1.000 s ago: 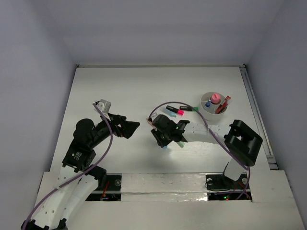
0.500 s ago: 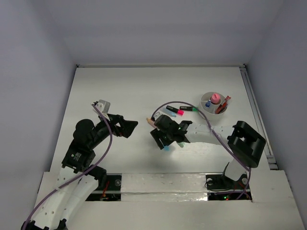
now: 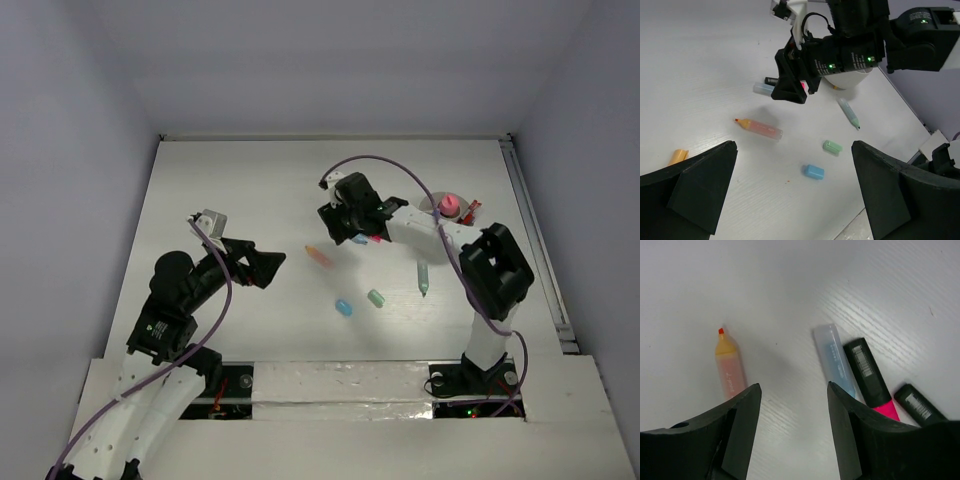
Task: Sort the stationery into containers
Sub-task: Pick up the pen from the center of the board.
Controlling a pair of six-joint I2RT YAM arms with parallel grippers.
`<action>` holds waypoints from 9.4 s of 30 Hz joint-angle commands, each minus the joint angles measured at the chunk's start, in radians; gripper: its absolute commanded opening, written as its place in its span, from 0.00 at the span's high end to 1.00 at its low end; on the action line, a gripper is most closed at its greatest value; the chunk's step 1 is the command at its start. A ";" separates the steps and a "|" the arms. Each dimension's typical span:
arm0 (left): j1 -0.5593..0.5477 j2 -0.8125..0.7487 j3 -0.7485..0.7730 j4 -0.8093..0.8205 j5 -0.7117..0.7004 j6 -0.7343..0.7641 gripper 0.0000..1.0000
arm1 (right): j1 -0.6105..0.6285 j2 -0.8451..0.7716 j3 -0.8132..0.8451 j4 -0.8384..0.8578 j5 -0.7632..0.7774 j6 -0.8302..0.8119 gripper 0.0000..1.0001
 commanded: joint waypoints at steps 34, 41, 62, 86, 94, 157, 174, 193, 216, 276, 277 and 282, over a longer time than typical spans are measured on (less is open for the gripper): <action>0.025 0.010 0.024 0.037 0.027 0.010 0.01 | -0.062 0.192 0.110 -0.054 -0.027 -0.138 0.45; 0.025 0.010 0.022 0.039 0.029 0.009 0.01 | -0.062 0.214 0.102 -0.064 -0.048 -0.141 0.45; 0.034 0.026 0.018 0.056 0.047 -0.008 0.02 | -0.062 0.085 0.016 -0.022 -0.143 -0.119 0.92; 0.043 0.158 -0.024 0.063 0.026 -0.125 0.45 | 0.379 -0.311 -0.116 0.130 -0.231 -0.038 0.95; 0.043 0.207 -0.025 0.060 0.056 -0.140 0.46 | 0.420 -0.298 -0.062 0.142 -0.090 -0.053 0.96; 0.043 -0.313 -0.234 0.683 0.030 -0.640 1.00 | 0.475 -0.565 -0.694 1.489 -0.194 0.691 0.00; 0.043 -0.350 -0.283 0.725 0.075 -0.671 1.00 | 0.475 -0.450 -0.549 1.460 -0.200 0.666 0.19; 0.043 -0.342 -0.278 0.746 0.086 -0.671 1.00 | 0.475 -0.426 -0.528 1.420 -0.194 0.672 0.66; 0.043 -0.195 0.027 0.068 0.383 -0.264 0.40 | 0.268 -0.723 -0.188 -0.014 -0.502 0.206 1.00; -0.038 -0.290 -0.084 -0.185 0.488 -0.030 1.00 | 0.268 -0.169 0.360 -0.297 -0.980 -0.009 0.31; -0.038 -0.287 -0.081 -0.187 0.478 -0.034 1.00 | 0.259 -0.195 0.341 -0.272 -0.920 0.040 0.25; -0.038 -0.296 -0.050 -0.182 0.379 -0.074 1.00 | 0.240 -0.350 0.208 -0.128 -0.745 0.115 0.10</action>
